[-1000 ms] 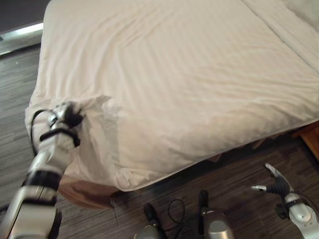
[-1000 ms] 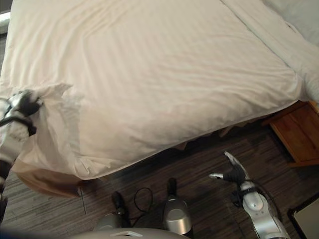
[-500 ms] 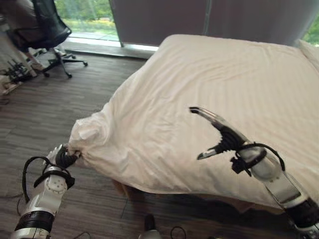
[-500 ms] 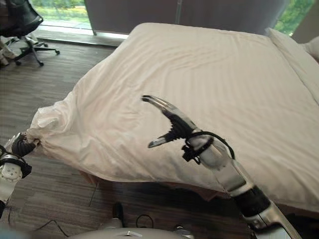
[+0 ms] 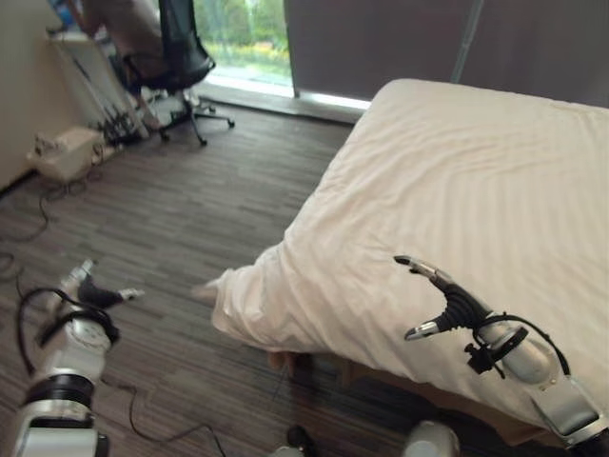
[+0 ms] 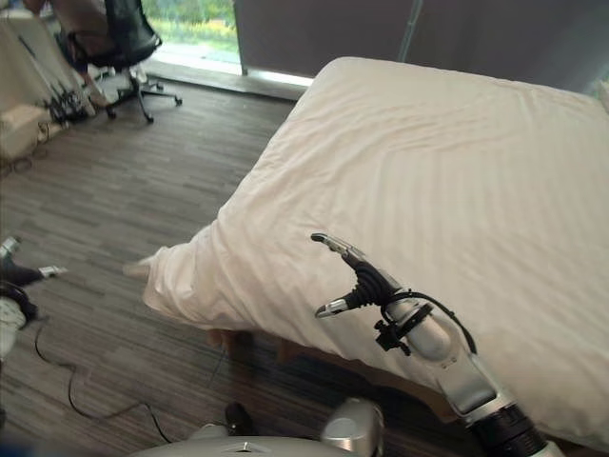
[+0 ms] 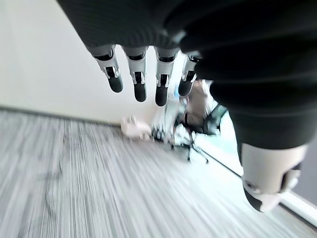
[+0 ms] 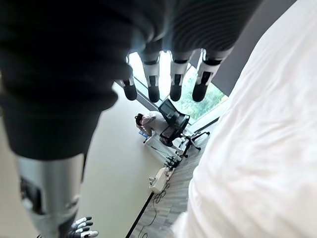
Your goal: Making the bed.
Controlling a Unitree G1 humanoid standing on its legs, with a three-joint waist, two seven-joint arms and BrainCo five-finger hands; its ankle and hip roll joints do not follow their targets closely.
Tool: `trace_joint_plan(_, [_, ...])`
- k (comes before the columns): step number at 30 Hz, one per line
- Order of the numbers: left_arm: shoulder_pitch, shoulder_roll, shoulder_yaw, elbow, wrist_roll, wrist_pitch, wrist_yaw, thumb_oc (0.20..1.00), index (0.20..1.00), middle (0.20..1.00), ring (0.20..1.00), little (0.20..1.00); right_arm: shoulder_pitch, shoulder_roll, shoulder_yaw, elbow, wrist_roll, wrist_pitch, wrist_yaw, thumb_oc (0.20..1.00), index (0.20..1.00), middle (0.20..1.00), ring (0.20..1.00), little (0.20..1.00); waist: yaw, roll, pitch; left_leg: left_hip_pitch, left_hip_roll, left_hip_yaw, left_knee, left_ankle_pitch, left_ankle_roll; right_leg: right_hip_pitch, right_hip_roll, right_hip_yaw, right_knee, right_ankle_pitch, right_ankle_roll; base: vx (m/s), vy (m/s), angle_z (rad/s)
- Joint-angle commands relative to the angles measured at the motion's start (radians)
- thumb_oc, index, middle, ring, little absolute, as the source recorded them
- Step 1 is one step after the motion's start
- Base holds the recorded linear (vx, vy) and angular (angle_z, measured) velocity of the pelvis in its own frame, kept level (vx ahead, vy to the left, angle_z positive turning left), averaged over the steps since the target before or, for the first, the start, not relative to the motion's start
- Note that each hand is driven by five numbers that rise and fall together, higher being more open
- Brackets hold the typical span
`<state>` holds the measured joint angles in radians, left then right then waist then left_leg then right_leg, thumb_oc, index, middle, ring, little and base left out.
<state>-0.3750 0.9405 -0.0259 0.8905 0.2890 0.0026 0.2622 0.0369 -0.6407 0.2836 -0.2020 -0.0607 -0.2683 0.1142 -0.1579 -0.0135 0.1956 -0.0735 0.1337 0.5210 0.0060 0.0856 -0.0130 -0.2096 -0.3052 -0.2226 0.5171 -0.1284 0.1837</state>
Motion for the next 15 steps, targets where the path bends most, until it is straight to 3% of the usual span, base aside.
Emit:
trace_joint_plan(1, [-0.051,0.066,0.054,-0.039,0.001,-0.022,0.073,1.0,1.0,1.0,1.0,1.0,-0.054,0.027,-0.071,-0.01,0.033,-0.038,-0.034,1.0,1.0,1.0,1.0,1.0,0.004,0.005,0.034,0.141,0.103,-0.022,-0.004,-0.109,-0.074,0.113,0.03,-0.063,-0.342,0.003,-0.009,0.2,-0.26,0.94])
trace_joint_plan(3, [-0.054,0.067,0.085,-0.043,-0.039,-0.026,0.079,1.0,1.0,1.0,1.0,1.0,-0.026,0.037,-0.09,-0.018,0.039,-0.033,-0.03,1.0,1.0,1.0,1.0,1.0,0.006,-0.004,0.027,0.144,0.107,-0.034,0.006,-0.112,-0.084,0.145,0.022,-0.072,-0.403,0.022,-0.008,0.15,-0.16,0.83])
trace_joint_plan(6, [-0.056,0.011,0.146,-0.213,-0.128,-0.048,0.122,1.0,1.0,1.0,1.0,1.0,0.001,0.037,-0.095,-0.026,0.031,-0.024,-0.025,1.0,1.0,1.0,1.0,1.0,0.019,-0.014,0.02,0.14,0.118,-0.029,0.05,-0.112,-0.102,0.167,0.032,-0.088,-0.437,0.058,-0.008,0.13,-0.216,0.8])
trace_joint_plan(11, [-0.014,-0.158,0.159,-0.453,-0.438,-0.188,0.037,1.0,1.0,1.0,1.0,1.0,-0.016,0.006,-0.106,-0.019,0.012,-0.016,-0.037,1.0,1.0,1.0,1.0,1.0,0.0,0.028,0.053,0.128,0.156,-0.039,0.064,-0.082,-0.13,0.193,0.083,-0.102,-0.469,0.044,-0.04,0.07,-0.14,0.12])
trace_joint_plan(12, [-0.013,-0.158,0.16,-0.453,-0.438,-0.188,0.037,1.0,1.0,1.0,1.0,1.0,-0.017,0.005,-0.105,-0.019,0.012,-0.016,-0.037,1.0,1.0,1.0,1.0,1.0,-0.001,0.029,0.053,0.128,0.156,-0.039,0.064,-0.082,-0.13,0.194,0.083,-0.102,-0.47,0.044,-0.04,0.04,-0.063,-0.11])
trace_joint_plan(13, [0.005,-0.242,0.12,-0.553,-0.597,-0.236,-0.03,1.0,1.0,1.0,1.0,1.0,-0.061,0.004,-0.101,0.003,0.007,-0.011,-0.05,1.0,1.0,1.0,1.0,1.0,-0.02,0.054,0.059,0.136,0.165,-0.02,0.022,-0.054,-0.141,0.188,0.105,-0.089,-0.509,0.05,-0.041,0.03,-0.028,-0.16])
trace_joint_plan(15, [0.035,-0.284,0.092,-0.631,-0.667,-0.254,-0.091,1.0,1.0,1.0,1.0,1.0,-0.077,0.002,-0.11,0.015,0.008,-0.011,-0.058,1.0,1.0,1.0,1.0,1.0,-0.032,0.07,0.05,0.151,0.173,0.002,-0.004,-0.039,-0.15,0.189,0.123,-0.076,-0.532,0.054,-0.045,0.07,-0.038,-0.37])
